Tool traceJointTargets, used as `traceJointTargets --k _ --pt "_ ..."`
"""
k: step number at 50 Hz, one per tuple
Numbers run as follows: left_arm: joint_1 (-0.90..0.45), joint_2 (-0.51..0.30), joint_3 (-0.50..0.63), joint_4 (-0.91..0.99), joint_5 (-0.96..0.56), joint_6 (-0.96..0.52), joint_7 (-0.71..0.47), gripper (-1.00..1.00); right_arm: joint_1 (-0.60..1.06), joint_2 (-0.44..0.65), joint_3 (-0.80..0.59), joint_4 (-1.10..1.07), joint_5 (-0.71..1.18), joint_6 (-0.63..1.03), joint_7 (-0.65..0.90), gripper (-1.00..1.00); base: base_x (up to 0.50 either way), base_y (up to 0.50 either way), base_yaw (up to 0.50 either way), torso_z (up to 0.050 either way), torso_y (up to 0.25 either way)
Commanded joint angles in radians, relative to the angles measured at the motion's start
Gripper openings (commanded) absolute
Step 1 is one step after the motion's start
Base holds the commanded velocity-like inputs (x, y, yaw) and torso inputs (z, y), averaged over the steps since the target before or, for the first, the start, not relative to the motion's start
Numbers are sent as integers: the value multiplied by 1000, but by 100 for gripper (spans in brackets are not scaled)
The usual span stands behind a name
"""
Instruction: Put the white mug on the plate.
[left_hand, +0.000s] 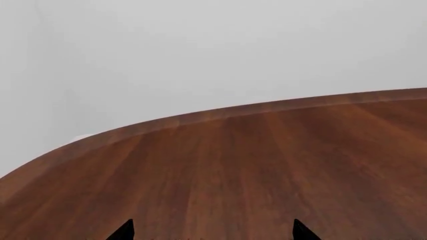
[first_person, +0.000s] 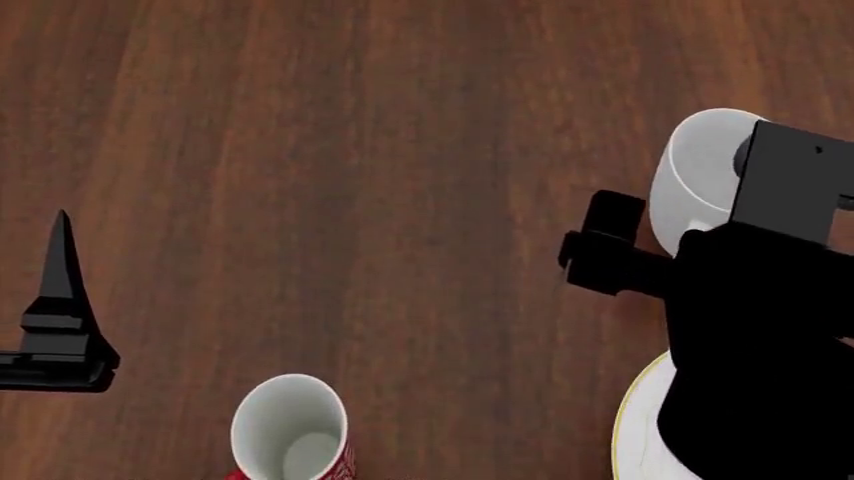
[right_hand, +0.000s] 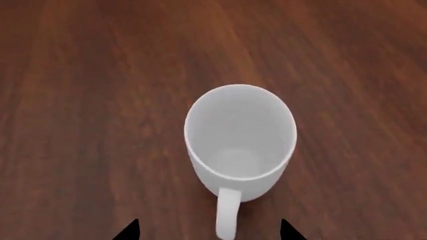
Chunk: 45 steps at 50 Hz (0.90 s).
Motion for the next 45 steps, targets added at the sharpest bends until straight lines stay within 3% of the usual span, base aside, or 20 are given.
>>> traceJointTargets --k 1,45 --pt "-3 -2 5 -9 0 4 -4 100 8 6 -22 68 -21 -43 -17 100 0 0 0 0 0" --pt "0 -13 17 -13 -4 9 -24 100 73 11 -70 314 -79 -129 -52 100 0 0 0 0 0"
